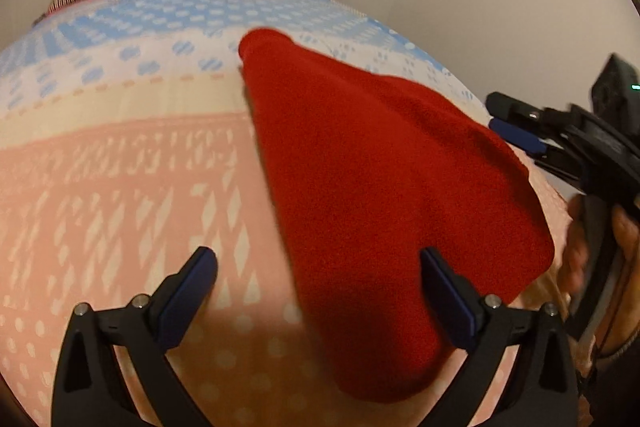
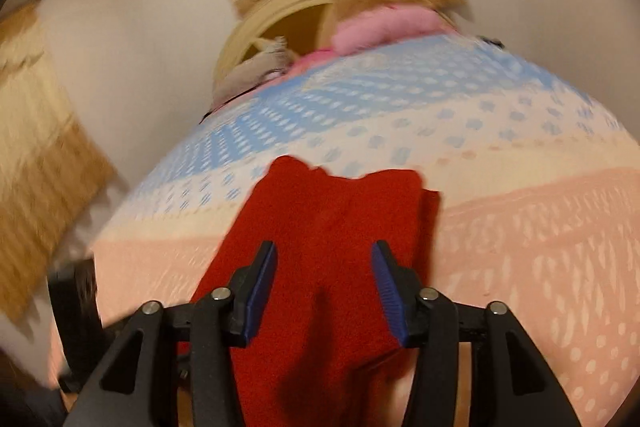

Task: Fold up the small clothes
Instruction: 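Grasp the folded sweater edge with the right gripper while the left gripper closes on it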

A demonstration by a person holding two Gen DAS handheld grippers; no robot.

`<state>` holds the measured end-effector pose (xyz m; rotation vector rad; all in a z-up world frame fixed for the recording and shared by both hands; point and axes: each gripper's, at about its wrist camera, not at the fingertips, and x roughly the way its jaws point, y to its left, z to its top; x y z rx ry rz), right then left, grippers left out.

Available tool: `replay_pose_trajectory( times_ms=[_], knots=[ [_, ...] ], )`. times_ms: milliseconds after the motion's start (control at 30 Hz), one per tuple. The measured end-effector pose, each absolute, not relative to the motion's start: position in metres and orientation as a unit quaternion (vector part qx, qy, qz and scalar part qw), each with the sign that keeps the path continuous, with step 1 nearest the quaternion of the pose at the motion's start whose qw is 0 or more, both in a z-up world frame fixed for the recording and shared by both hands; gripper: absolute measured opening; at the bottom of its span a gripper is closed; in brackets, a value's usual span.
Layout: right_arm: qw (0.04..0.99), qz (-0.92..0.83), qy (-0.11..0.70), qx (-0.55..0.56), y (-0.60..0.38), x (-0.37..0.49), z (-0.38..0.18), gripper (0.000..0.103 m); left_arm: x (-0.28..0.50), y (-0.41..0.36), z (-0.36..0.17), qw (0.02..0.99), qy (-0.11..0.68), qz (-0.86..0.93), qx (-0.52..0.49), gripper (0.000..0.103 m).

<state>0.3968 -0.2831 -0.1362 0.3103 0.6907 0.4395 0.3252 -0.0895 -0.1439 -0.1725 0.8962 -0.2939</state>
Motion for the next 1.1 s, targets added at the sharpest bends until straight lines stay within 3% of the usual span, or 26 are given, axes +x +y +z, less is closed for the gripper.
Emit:
replay_pose_trajectory(
  times_ms=[300,733,767,833,1100],
  knots=[
    [0.85,0.183,0.425,0.251,-0.32,0.458,-0.192,0.054,0.323,-0.093,-0.144,0.889,0.427,-0.142,-0.079,0.103],
    [0.827,0.212,0.43,0.293,-0.306,0.484,-0.206,0.051,0.321,-0.094,-0.144,0.891,0.424,-0.146,-0.078,0.103],
    [0.827,0.216,0.432,0.289,-0.304,0.485,-0.207,0.042,0.321,-0.094,-0.143,0.891,0.422,-0.15,-0.079,0.102],
    [0.821,0.225,0.436,0.292,-0.304,0.485,-0.21,0.038,0.32,-0.094,-0.143,0.889,0.421,-0.158,-0.08,0.099],
    [0.836,0.225,0.421,0.271,-0.3,0.477,-0.209,0.033,0.316,-0.105,-0.139,0.887,0.415,-0.192,-0.065,0.069]
  ],
)
